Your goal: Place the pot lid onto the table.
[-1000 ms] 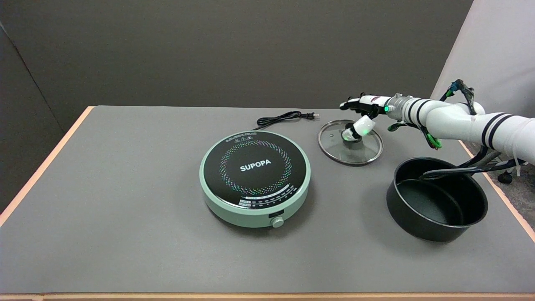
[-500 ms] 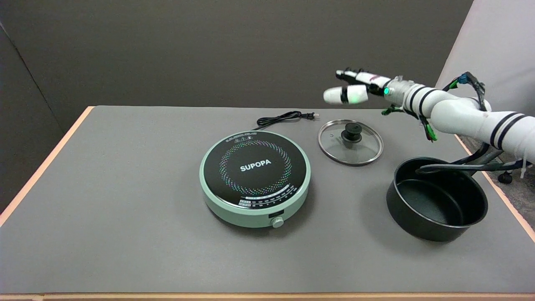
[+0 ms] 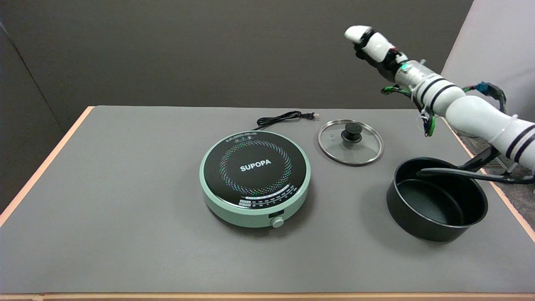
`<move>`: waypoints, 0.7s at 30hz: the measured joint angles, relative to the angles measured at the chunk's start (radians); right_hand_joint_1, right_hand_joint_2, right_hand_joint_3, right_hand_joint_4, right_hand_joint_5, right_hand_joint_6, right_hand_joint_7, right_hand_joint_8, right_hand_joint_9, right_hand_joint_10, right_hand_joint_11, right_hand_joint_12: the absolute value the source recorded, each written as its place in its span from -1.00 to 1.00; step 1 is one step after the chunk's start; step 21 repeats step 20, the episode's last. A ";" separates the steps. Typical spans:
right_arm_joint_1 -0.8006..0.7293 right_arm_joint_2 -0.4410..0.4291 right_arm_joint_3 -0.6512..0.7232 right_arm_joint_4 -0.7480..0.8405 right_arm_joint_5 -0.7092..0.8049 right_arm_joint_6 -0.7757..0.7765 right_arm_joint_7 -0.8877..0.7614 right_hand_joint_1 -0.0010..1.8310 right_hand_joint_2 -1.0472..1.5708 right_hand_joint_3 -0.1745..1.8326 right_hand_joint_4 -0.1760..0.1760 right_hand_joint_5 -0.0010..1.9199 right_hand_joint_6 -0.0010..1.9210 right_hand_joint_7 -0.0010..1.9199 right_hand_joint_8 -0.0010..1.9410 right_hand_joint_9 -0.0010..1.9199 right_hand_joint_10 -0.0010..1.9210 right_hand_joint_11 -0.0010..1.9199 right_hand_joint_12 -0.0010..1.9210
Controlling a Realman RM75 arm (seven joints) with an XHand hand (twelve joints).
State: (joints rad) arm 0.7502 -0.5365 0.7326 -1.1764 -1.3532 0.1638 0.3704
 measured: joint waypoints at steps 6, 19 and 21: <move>-0.140 0.018 0.140 -0.049 0.211 0.076 0.054 -0.93 0.28 0.16 0.48 -0.92 -0.87 -1.00 -0.98 -1.00 -0.95 -1.00 -0.80; -0.489 0.037 0.454 -0.111 0.454 0.204 0.234 -0.86 0.29 0.15 0.36 -0.87 -0.85 -1.00 -0.95 -1.00 -0.94 -1.00 -0.82; -0.507 0.037 0.470 -0.115 0.463 0.210 0.242 -0.86 0.29 0.15 0.34 -0.86 -0.85 -1.00 -0.95 -1.00 -0.94 -1.00 -0.82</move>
